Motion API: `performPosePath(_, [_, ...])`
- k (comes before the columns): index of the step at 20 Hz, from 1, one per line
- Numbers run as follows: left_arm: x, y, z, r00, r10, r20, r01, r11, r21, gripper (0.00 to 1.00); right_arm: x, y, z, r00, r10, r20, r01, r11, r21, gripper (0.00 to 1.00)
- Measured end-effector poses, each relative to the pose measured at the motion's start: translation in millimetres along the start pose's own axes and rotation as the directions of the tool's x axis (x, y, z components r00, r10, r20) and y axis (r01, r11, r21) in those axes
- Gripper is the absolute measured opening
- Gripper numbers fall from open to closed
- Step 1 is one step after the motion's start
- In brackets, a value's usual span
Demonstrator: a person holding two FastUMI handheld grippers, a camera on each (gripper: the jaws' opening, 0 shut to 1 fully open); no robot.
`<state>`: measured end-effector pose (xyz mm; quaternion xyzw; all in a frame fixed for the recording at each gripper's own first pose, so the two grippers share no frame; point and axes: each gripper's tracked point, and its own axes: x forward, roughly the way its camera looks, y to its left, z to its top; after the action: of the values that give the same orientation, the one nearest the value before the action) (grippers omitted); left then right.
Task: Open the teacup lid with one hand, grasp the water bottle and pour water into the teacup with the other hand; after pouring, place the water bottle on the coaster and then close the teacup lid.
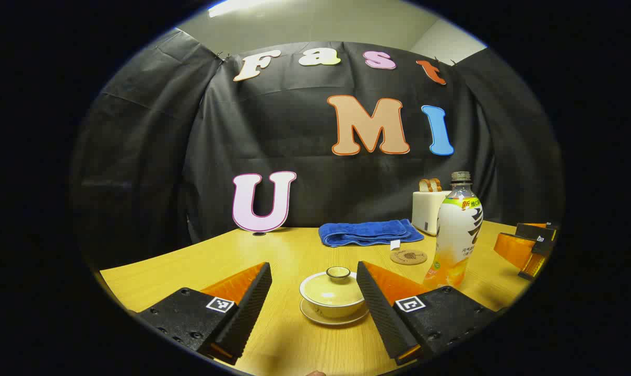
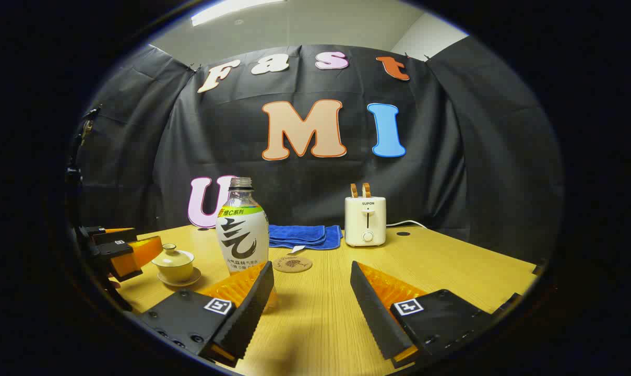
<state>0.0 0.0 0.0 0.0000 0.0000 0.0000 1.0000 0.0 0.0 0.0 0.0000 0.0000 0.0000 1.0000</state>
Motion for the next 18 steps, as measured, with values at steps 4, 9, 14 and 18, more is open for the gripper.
performPosePath(4, [0.9,-2.7,-0.4,1.0,-0.016,0.001,0.016,1.0,0.0,0.95,1.1,2.9,-0.5,1.0,0.011,-0.001,-0.011,1.0,0.0,0.95])
performPosePath(9, [1.0,-3.5,-0.1,1.0,-0.022,0.002,0.022,1.0,0.0,0.95,1.1,2.4,-0.7,1.0,0.01,0.001,-0.01,1.0,0.0,0.95])
performPosePath(14, [1.0,-3.8,-0.2,1.0,-0.021,0.004,0.021,1.0,0.001,0.95,1.7,5.0,-1.0,1.0,0.023,-0.003,-0.023,1.0,0.001,0.96])
performPosePath(18, [1.1,-4.0,-1.1,1.0,-0.022,0.001,0.022,1.0,-0.004,0.95,1.5,7.2,-1.1,0.999,0.037,-0.002,-0.037,0.999,0.001,0.96])
